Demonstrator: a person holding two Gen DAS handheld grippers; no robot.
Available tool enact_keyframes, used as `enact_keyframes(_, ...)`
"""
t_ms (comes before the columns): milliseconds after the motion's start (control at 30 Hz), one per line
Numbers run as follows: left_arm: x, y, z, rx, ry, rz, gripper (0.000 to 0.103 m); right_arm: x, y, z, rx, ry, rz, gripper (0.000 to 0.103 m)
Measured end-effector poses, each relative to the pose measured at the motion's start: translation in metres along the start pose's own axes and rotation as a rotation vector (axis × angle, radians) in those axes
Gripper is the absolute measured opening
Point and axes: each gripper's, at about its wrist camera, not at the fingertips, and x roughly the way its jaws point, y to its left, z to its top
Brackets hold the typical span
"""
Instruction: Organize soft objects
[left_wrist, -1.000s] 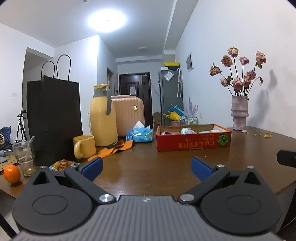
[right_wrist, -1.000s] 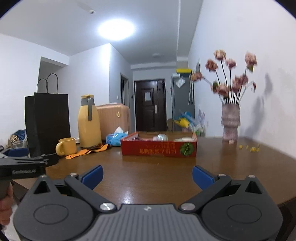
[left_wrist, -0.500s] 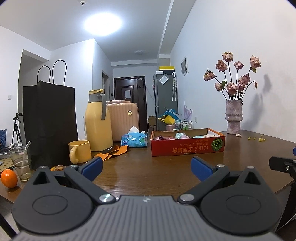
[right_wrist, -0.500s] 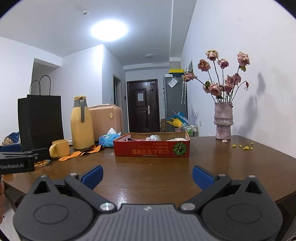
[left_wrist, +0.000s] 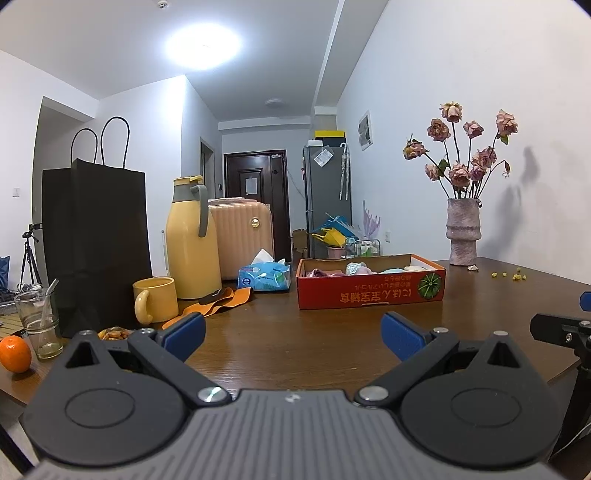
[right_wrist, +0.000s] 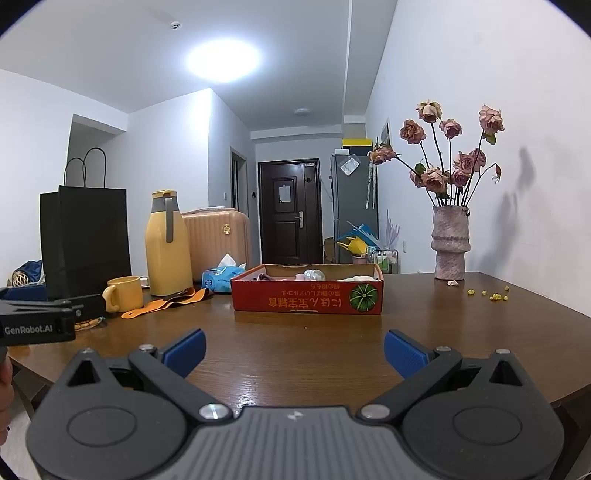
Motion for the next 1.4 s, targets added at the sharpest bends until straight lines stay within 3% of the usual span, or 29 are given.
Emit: enact_keyframes(1400,-0.0017,0.0010,0.0017,0.006,-0.007,-0.018,0.103,0.0015,-0.0002,-0.0013,0.014,0.000,-0.007,0.103)
